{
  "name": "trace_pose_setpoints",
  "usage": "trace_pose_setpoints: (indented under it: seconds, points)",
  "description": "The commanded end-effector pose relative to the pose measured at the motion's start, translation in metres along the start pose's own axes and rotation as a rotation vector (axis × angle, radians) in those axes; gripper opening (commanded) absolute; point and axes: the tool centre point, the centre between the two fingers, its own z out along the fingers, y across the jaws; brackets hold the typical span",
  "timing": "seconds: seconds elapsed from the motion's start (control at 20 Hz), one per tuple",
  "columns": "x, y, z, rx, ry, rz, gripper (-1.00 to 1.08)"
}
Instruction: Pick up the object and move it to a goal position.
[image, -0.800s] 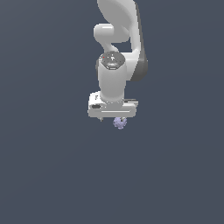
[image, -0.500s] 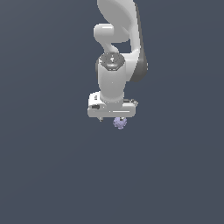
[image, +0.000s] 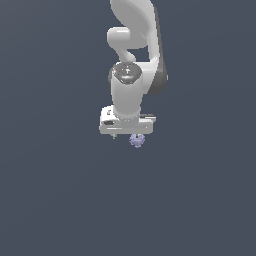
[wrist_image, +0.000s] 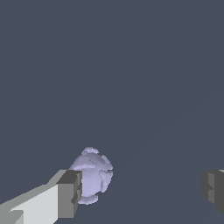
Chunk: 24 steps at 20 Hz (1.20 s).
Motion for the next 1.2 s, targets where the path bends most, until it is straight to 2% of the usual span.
trace_pose_setpoints:
  seconds: [0.0, 0.5, 1.15]
  points:
    - [-0.001, -0.001, 0.001, 0.000, 0.000, 0.009, 1.00]
    - [-0.010, -0.014, 0.016, 0.007, 0.007, 0.129, 1.00]
    - [-0.037, -0.042, 0.049, 0.021, 0.020, 0.430, 1.00]
